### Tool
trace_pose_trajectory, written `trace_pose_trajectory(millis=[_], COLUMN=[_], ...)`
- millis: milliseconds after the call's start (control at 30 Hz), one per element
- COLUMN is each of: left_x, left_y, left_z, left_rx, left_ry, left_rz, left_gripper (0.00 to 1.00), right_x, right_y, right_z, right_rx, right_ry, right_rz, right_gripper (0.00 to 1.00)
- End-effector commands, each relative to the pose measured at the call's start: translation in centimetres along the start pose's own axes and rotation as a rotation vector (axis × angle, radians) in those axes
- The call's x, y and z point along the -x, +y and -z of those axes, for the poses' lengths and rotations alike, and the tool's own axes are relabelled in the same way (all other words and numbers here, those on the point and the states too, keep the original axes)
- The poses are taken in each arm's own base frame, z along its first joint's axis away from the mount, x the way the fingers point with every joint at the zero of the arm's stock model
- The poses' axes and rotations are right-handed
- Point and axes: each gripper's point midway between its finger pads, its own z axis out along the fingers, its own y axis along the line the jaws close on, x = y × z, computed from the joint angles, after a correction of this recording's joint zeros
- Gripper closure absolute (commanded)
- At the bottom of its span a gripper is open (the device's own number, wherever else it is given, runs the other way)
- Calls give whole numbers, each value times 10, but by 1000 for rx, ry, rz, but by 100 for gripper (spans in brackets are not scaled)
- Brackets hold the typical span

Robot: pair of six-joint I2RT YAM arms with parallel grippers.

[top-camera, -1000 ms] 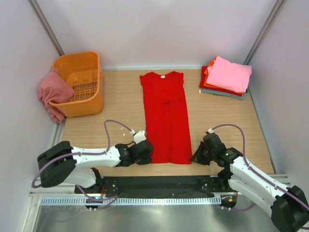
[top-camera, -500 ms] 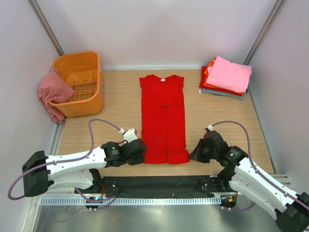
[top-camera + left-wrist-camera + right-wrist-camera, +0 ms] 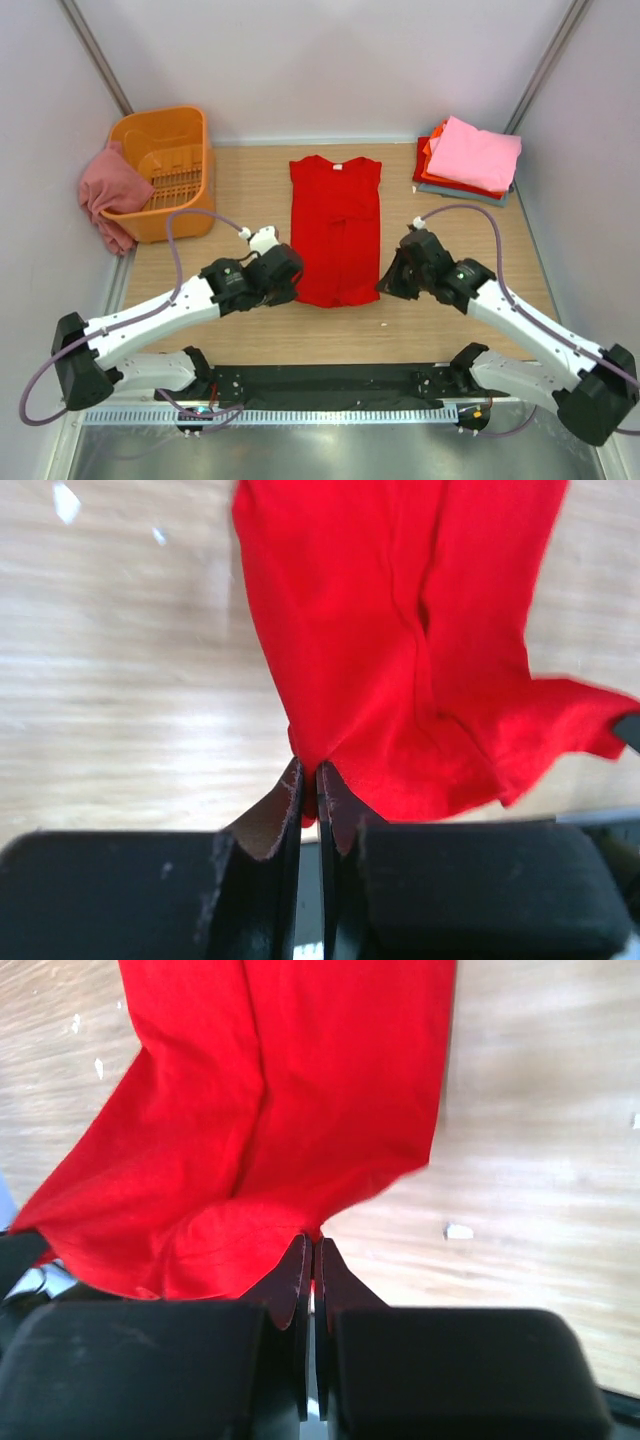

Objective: Fold and stack the t-shirts
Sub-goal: Fold the tshirt

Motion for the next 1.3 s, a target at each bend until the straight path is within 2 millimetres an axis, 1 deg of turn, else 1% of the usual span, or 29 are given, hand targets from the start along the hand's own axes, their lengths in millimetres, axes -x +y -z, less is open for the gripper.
trace_pose_trajectory(millis=[0, 33, 67, 100, 133, 167, 200, 233, 267, 300, 333, 400, 433, 500, 533, 567, 600, 633, 700, 733, 767, 900, 967, 1000, 1067, 1100, 1133, 1200, 1267], left_x=[27, 36, 45, 49, 54, 61, 71, 71, 79, 89, 94, 107, 111, 121, 132, 131, 136, 145, 152, 163, 164, 181, 187, 186, 195, 193, 198, 201, 204], left_y=[6, 8, 4, 4, 6, 2, 4, 3, 0, 3, -1, 1, -7, -7, -13, -12, -12, -13, -12, -17, -13, -16, -13, -10, -12, -10, -15, -14, -17], left_z=[-7, -10, -11, -14, -24, -26, -30, -41, -43, -49, -56, -67, -75, -84, -87, -97, -102, -108, -114, -114, -124, -137, -142, -150, -154, -163, -165, -172, -184], left_rx=[53, 70, 70, 74, 88, 81, 87, 90, 84, 95, 88, 92, 73, 82, 71, 84, 88, 95, 109, 98, 109, 98, 105, 116, 108, 111, 97, 97, 76], left_ry=[-10, -12, -17, -14, 3, -1, -7, 20, 16, 17, 34, 44, 69, 76, 67, 88, 93, 91, 97, 80, 98, 105, 106, 121, 117, 133, 129, 138, 154], left_rz=[-98, -87, -90, -114, -108, -104, -91, -114, -107, -95, -106, -100, -116, -115, -125, -129, -130, -135, -142, -138, -142, -141, -138, -141, -131, -135, -136, -132, -134], left_gripper=[90, 90, 90, 90, 90, 90, 90, 90, 90, 90, 91, 91, 91, 92, 92, 92, 92, 92, 92, 92, 92, 92, 92, 92, 92, 92, 92, 91, 87], right_x=[45, 59, 66, 70, 86, 93, 98, 110, 116, 121, 131, 142, 150, 162, 165, 170, 175, 179, 188, 190, 189, 201, 205, 208, 211, 215, 215, 222, 226], right_y=[21, 29, 31, 29, 35, 36, 36, 38, 40, 40, 41, 43, 42, 45, 45, 39, 41, 36, 38, 37, 37, 37, 35, 33, 31, 33, 27, 27, 18], right_z=[-10, -10, -11, -20, -19, -21, -25, -29, -31, -33, -37, -39, -43, -46, -47, -55, -56, -62, -63, -66, -70, -80, -85, -91, -97, -99, -107, -112, -122], right_rx=[-16, -12, -21, -47, -40, -45, -54, -63, -67, -72, -80, -84, -96, -91, -92, -108, -106, -121, -118, -123, -107, -109, -116, -118, -123, -122, -136, -139, -170], right_ry=[-105, -130, -140, -129, -157, -162, -159, -165, -166, -164, -167, -176, -177, -186, -184, -173, -178, -170, -183, -185, -161, -158, -151, -150, -142, -148, -134, -141, -138], right_rz=[67, 72, 92, 97, 92, 108, 114, 110, 112, 126, 119, 128, 125, 130, 129, 121, 124, 117, 114, 116, 109, 107, 108, 104, 101, 99, 92, 84, 72], right_gripper=[99, 99, 99, 99, 99, 99, 99, 99, 99, 99, 99, 99, 99, 99, 99, 99, 99, 99, 99, 99, 99, 99, 99, 99, 99, 99, 99, 99, 99])
